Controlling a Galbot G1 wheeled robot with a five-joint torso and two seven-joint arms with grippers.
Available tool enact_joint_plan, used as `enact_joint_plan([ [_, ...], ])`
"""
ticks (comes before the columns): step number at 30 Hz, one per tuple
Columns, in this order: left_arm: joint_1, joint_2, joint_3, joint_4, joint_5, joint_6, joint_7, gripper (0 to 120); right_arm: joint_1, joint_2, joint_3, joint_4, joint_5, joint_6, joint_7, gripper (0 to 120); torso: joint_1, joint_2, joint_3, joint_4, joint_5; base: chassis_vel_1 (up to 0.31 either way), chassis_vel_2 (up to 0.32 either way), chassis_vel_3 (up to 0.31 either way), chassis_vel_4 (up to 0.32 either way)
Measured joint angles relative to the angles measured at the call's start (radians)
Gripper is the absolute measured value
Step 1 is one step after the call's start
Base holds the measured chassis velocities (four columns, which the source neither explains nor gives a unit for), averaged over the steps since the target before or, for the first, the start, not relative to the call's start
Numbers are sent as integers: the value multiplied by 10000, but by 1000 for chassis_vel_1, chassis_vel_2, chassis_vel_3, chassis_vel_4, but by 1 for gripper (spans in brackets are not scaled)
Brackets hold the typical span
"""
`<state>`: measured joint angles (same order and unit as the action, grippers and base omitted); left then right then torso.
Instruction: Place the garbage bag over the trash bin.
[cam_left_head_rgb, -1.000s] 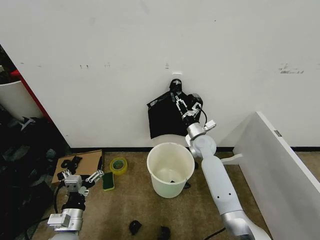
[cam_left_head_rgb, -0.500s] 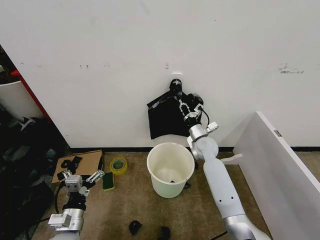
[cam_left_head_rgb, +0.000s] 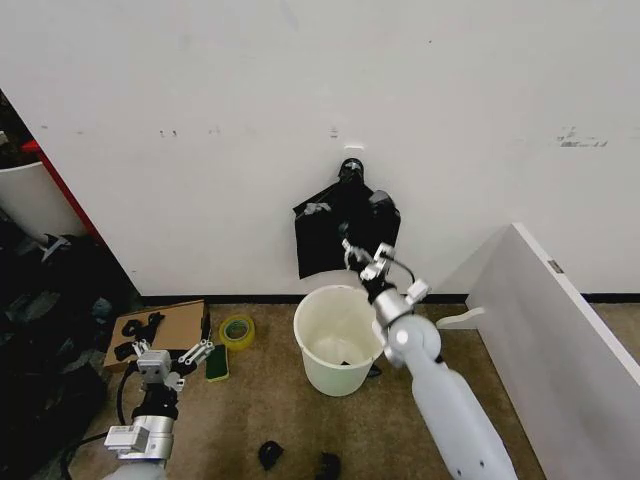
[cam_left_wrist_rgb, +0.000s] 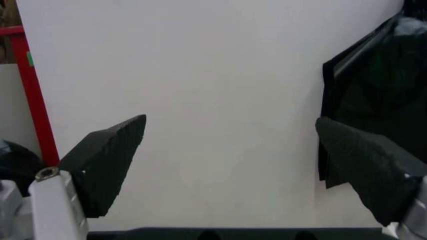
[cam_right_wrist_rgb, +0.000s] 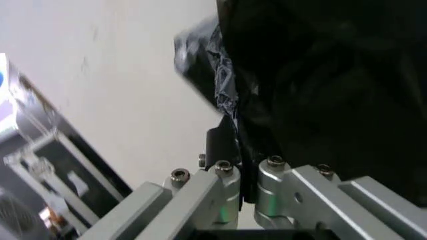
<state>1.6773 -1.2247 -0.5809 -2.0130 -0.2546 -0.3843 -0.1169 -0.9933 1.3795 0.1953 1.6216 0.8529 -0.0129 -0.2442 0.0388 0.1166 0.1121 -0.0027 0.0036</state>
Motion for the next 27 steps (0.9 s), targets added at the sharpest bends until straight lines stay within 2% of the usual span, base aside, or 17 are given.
enact_joint_plan([
  [2,-8,14,4,19,-10,-11,2,100,-110,-42,-50,101,-185,39,28,0,0,0,0,0,-1,0,0,0,0],
  [8,-103,137,6,149,-165,-71,12,100,-1033,-444,-414,631,-2230,652,215,0,0,0,0,0,-1,0,0,0,0],
  [10,-125,160,6,175,-192,-76,15,100,-1172,-549,-471,663,-2508,773,215,0,0,0,0,1,0,0,0,0,0],
  [18,-288,259,56,320,-355,-109,26,100,-2381,-1795,-786,1244,-3770,1434,191,0,0,0,0,-2,1,0,0,0,0],
  [27,-310,263,152,348,-342,-114,29,100,-3230,-2645,-1219,1587,-5198,2152,153,0,0,0,0,0,0,0,0,0,0],
])
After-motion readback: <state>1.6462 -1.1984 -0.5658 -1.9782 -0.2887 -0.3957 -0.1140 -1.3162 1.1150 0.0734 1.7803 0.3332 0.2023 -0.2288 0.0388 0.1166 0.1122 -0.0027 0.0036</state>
